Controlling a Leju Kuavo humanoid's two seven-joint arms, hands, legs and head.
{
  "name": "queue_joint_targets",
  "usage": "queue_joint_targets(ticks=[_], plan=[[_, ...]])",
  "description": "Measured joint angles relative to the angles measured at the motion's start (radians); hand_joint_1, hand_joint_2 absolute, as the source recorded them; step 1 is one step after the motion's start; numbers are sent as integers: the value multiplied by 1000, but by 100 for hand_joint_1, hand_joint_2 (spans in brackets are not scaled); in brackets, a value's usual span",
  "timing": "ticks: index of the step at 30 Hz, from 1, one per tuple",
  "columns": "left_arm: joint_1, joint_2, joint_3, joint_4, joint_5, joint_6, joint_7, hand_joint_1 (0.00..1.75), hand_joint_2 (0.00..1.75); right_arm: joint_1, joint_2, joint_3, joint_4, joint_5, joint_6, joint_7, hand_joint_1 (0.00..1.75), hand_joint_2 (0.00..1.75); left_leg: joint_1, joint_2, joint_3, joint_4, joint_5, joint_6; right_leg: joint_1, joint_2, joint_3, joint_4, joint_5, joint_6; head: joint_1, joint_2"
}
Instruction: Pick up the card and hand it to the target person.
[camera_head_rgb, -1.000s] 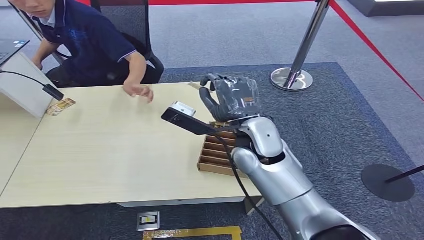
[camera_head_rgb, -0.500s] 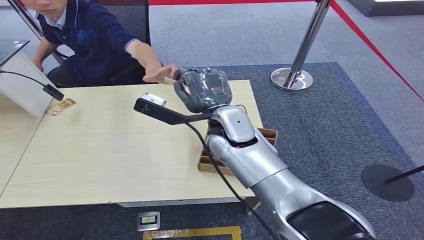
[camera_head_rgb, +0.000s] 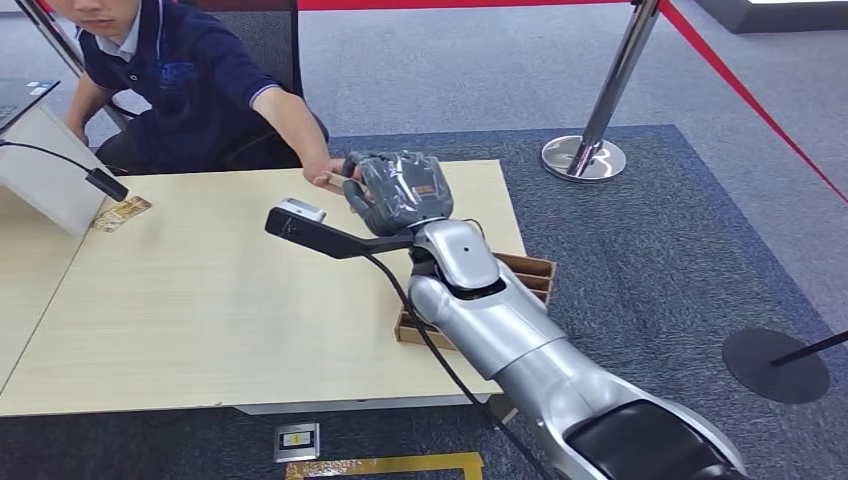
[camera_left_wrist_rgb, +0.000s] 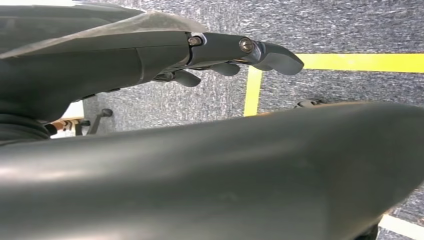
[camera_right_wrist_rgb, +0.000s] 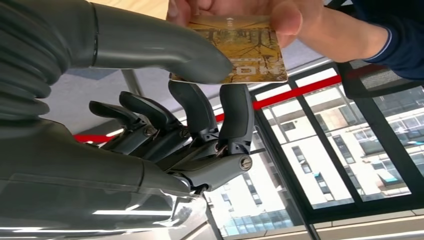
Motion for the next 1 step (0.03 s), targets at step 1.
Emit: queue_joint_targets(ticks=[1], plan=[[0,0,0,0,0,0,0,0,0,0,0,0,1,-2,0,0,58,175,0,0,0,0,0,0,0,0,0,0,0,0,0,0]])
